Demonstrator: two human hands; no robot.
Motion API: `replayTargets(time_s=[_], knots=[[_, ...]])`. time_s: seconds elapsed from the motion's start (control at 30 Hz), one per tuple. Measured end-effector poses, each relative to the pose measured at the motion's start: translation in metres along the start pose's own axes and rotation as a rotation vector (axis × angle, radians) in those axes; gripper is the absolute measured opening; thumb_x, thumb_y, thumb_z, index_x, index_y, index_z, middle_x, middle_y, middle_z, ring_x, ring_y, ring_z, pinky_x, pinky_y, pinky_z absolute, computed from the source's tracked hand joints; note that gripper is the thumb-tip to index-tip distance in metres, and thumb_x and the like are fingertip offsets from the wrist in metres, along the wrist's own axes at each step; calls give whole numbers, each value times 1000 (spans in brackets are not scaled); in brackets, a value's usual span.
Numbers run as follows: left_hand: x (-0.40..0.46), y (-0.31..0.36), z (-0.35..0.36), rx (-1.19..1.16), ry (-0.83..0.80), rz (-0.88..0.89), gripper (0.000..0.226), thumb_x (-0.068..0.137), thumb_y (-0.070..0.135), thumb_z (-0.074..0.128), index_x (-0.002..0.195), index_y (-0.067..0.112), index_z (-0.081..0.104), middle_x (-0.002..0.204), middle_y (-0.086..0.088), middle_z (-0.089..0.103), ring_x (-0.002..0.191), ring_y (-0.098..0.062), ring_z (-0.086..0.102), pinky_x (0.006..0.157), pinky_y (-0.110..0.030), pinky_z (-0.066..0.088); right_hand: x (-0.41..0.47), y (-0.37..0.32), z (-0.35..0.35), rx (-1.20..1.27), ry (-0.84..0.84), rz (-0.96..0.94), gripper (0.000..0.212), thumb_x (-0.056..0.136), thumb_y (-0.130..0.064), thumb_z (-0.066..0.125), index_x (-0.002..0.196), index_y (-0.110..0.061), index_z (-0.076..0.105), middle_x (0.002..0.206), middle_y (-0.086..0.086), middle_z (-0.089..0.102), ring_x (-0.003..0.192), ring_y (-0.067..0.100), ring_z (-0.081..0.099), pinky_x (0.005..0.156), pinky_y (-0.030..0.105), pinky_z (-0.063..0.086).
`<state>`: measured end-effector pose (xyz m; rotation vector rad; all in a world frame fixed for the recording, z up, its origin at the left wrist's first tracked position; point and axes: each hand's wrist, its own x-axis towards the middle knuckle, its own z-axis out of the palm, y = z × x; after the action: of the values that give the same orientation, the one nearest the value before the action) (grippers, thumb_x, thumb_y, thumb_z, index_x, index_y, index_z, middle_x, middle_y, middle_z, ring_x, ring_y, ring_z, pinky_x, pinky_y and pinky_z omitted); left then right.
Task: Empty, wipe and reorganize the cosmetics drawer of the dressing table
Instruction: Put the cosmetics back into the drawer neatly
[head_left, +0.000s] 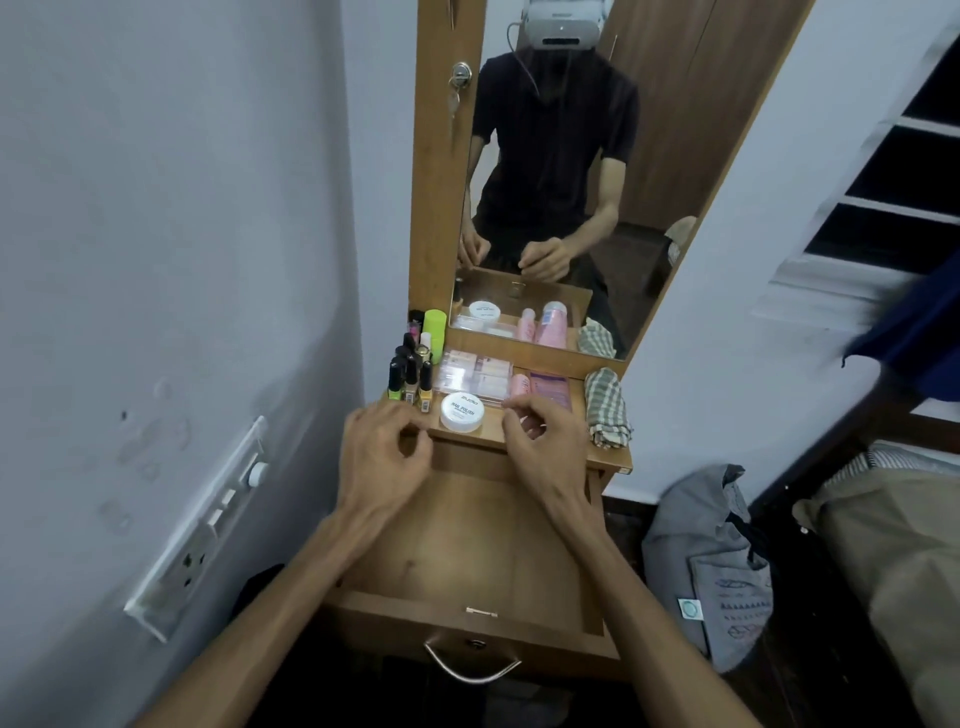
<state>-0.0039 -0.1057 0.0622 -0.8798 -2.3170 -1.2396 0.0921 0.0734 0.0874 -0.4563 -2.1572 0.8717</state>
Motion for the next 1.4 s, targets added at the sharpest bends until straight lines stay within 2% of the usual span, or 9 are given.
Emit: replayTargets(time_s=[0.13,0.2,0.37,0.5,0.7,0.9,1.13,1.27,1.4], knots=[[21,-14,-14,32,50,-22,7,81,8,74,85,14,74,91,2,73,89,-6,54,95,-32,37,9,-15,20,-17,-36,-11,13,86,-19,67,92,-20,78,82,-14,73,76,2,65,65,17,54],[33,-19,-19,34,61,-52,8,81,8,75,86,14,73,94,2,72,91,-7,53,93,-34,42,13,-22,30,-17,-45,-3,14,85,-23,65,91,-21,78,81,-15,72,74,3,65,66,25,57],[59,-31,-18,44,45,-82,28,86,18,75,112,12,71,108,-4,72,100,-21,64,95,-45,53,30,-45,54,-57,-77,9,12,87,-27,68,94,-23,77,79,-13,73,70,3,65,68,27,57],[74,-37,-11,123,-17,-91,36,86,26,74,120,13,71,108,-5,70,99,-24,64,89,-40,52,45,-53,78,-139,-127,26,27,88,-34,68,111,-23,76,88,-9,76,81,9,68,75,35,59],[78,-36,-5,170,-50,-113,29,88,21,73,117,13,73,110,-5,72,99,-26,66,85,-39,53,57,-49,96,-254,-203,52,35,91,-34,70,122,-19,72,100,1,77,95,19,68,80,34,55],[77,-39,-6,138,-64,-116,25,87,14,72,112,12,72,106,-6,73,97,-24,66,88,-41,54,58,-43,99,-241,-221,102,23,88,-32,70,106,-20,78,94,-5,76,89,17,68,76,34,56],[66,-29,-8,47,-46,-148,23,84,12,74,107,11,74,101,-4,75,83,-15,60,77,-35,55,46,-37,83,-144,-184,112,12,83,-32,73,91,-24,78,83,-11,74,81,10,66,73,32,56],[52,-23,-10,13,-31,-115,23,82,14,75,105,15,75,99,0,75,81,-12,59,79,-34,55,35,-33,75,-101,-195,83,9,80,-33,72,84,-26,76,76,-12,72,71,9,66,69,35,58],[39,-22,-14,-27,-69,-34,22,80,17,77,102,18,77,95,5,74,80,-12,63,80,-36,55,24,-29,66,-88,-219,48,11,80,-34,73,86,-26,78,76,-13,72,71,7,65,68,33,58]])
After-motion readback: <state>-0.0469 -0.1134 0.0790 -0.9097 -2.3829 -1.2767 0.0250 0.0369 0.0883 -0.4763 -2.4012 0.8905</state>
